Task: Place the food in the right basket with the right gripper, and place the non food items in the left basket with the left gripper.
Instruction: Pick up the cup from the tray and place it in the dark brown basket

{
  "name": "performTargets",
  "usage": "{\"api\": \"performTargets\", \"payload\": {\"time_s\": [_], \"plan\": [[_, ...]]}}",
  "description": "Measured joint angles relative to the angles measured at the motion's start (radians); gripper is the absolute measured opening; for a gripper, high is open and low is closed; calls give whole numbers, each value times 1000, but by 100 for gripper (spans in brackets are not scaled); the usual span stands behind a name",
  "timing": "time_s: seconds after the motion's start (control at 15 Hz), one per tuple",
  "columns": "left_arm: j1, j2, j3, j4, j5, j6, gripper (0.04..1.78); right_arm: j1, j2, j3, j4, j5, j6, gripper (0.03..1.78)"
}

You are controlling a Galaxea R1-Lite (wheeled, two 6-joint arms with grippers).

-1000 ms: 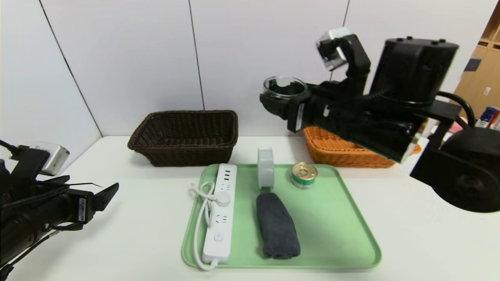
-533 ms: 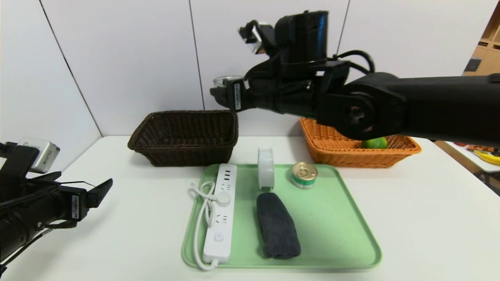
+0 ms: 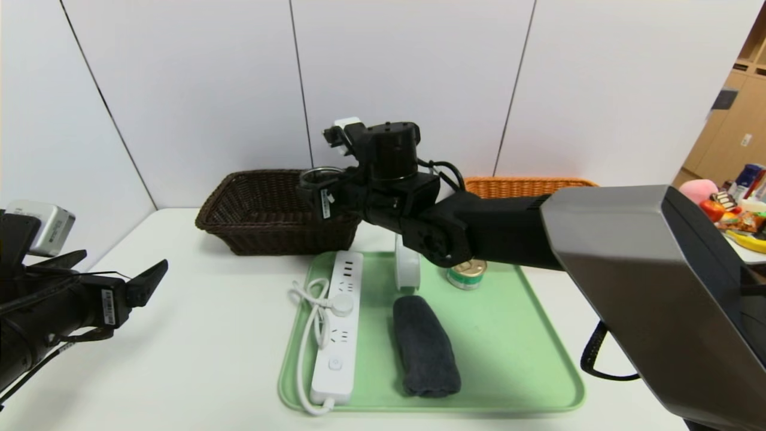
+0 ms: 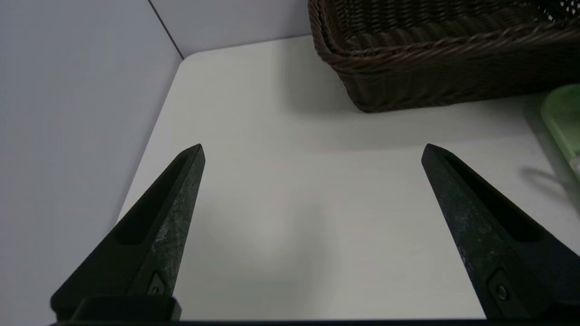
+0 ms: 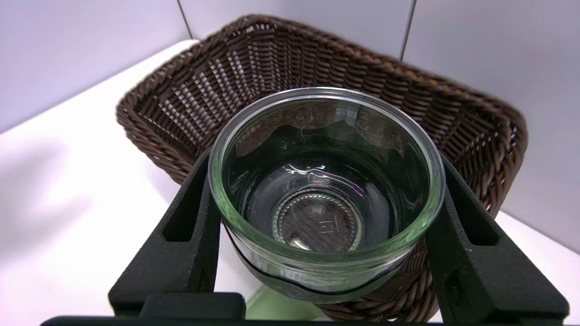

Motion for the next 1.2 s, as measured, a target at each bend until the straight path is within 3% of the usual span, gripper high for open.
{"api": "performTargets", "payload": {"time_s": [0.33,0.87,1.2], "plan": [[0,34,7,-166,-1,-1,169,-21,41,0,-39,-7,1,122],[0,42,26,-173,-2,-2,169,-46,55,0,-62,-4,-3,121],[0,29,37,-174,-1,-1,169,-53,62,0,-129,-5,-81,121]]}}
